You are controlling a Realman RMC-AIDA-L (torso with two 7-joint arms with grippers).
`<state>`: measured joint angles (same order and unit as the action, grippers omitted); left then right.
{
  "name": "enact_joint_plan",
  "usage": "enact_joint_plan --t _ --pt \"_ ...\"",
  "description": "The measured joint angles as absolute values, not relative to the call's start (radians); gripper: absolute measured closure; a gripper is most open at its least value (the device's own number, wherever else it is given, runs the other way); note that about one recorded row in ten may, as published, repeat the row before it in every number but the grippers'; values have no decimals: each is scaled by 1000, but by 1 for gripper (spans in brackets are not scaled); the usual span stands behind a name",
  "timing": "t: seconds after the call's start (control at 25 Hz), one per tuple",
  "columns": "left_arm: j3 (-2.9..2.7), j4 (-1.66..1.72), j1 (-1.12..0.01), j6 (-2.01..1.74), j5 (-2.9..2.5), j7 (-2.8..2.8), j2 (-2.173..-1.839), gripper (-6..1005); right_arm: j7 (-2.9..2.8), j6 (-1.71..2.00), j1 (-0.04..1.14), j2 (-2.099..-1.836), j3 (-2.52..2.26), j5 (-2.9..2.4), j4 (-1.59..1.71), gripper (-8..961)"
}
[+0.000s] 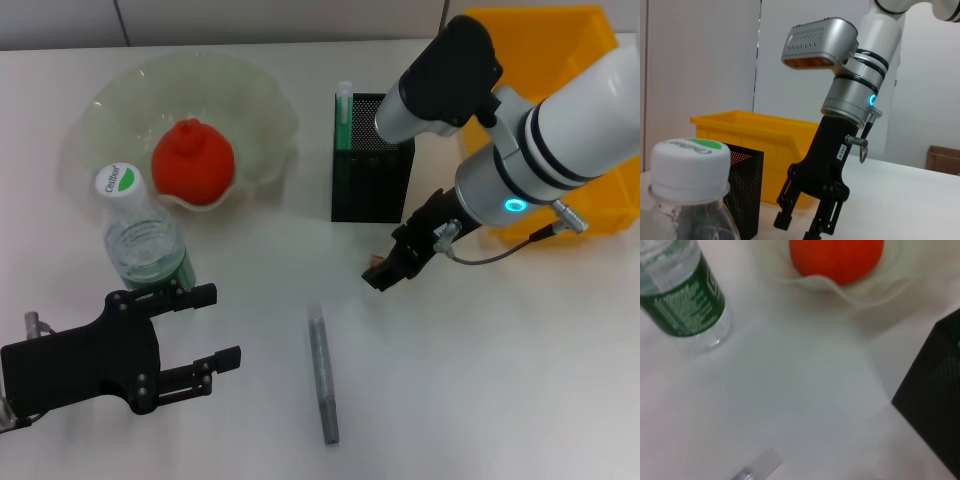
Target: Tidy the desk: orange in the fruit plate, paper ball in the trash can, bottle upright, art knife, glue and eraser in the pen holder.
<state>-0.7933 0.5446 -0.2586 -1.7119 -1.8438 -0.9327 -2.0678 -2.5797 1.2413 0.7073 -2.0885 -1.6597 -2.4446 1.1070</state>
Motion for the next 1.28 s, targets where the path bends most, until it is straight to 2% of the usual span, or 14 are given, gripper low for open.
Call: enact_joint_plan --t 0.32,0.52,0.76,0.8,0.84,0.92,1.12,1.28 --pt "-793 545 -261 -1712 -1844 -933 -2068 274 -2579 1222 752 -2090 -1697 -2445 1021 339" --pt "-794 545 -261 -1712 -1844 -933 -2068 274 -2577 1220 756 -2089 -1698 -2445 1025 573" --pt "-793 545 -257 -1711 -1844 -933 -2068 274 -2577 1225 745 -2089 -1697 -2444 1052 688" --pt "-793 545 -256 -1711 -1844 -933 -2068 274 -2577 1250 710 -2087 -1692 -2432 1136 707" --pt "-794 545 -256 -1711 -1844 -933 -2068 274 -2577 1250 710 -2087 -1692 -2432 1136 707" --pt "-794 545 -255 -1710 -1844 -933 -2068 274 -2577 1308 620 -2084 -1673 -2411 1348 707" --pt "-795 545 -255 -1710 -1844 -933 -2068 274 -2565 1340 516 -2089 -1562 -2408 1609 707" --pt "-795 545 -257 -1710 -1844 -933 -2068 274 -2552 1307 508 -2088 -1494 -2412 1617 708"
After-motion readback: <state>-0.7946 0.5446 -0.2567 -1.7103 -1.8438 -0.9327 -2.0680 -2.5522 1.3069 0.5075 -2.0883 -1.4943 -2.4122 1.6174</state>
